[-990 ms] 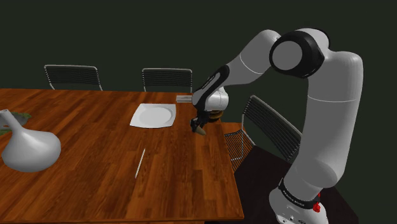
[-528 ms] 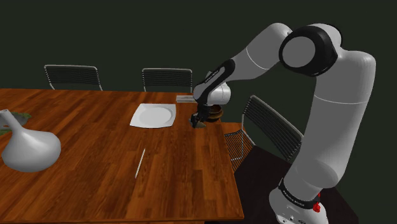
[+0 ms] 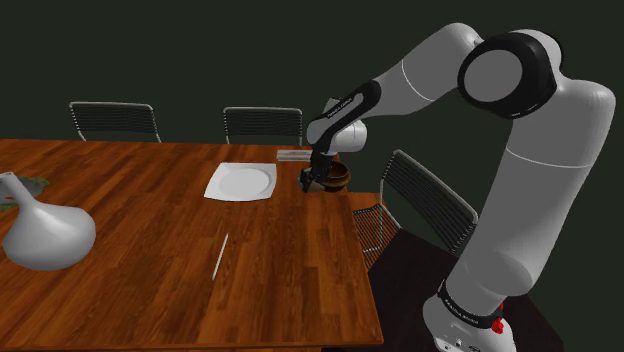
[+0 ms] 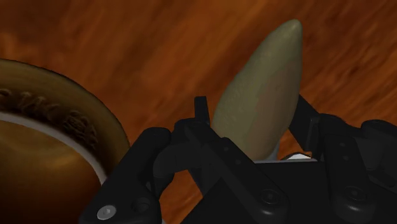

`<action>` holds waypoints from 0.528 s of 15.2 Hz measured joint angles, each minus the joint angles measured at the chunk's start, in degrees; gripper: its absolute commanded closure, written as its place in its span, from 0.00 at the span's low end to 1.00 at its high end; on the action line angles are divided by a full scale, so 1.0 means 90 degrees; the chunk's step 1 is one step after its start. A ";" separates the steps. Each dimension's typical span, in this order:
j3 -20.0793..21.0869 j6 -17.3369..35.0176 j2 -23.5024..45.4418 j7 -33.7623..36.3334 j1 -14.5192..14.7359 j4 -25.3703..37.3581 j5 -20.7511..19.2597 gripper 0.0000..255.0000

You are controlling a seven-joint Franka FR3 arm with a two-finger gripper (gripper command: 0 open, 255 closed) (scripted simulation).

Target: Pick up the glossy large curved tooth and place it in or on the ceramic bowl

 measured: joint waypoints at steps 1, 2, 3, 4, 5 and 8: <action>-0.0011 -0.0074 -0.0059 0.0042 0.0003 0.0020 -0.0044 1.00; -0.0026 -0.0153 -0.0124 0.0073 -0.0001 0.0034 -0.0087 1.00; -0.0032 -0.0225 -0.0188 0.0128 0.0008 0.0048 -0.0133 1.00; -0.0040 -0.0290 -0.0239 0.0162 0.0008 0.0067 -0.0169 1.00; -0.0048 -0.0365 -0.0283 0.0200 0.0009 0.0101 -0.0207 1.00; -0.0072 -0.0586 -0.0450 0.0297 0.0004 0.0164 -0.0313 1.00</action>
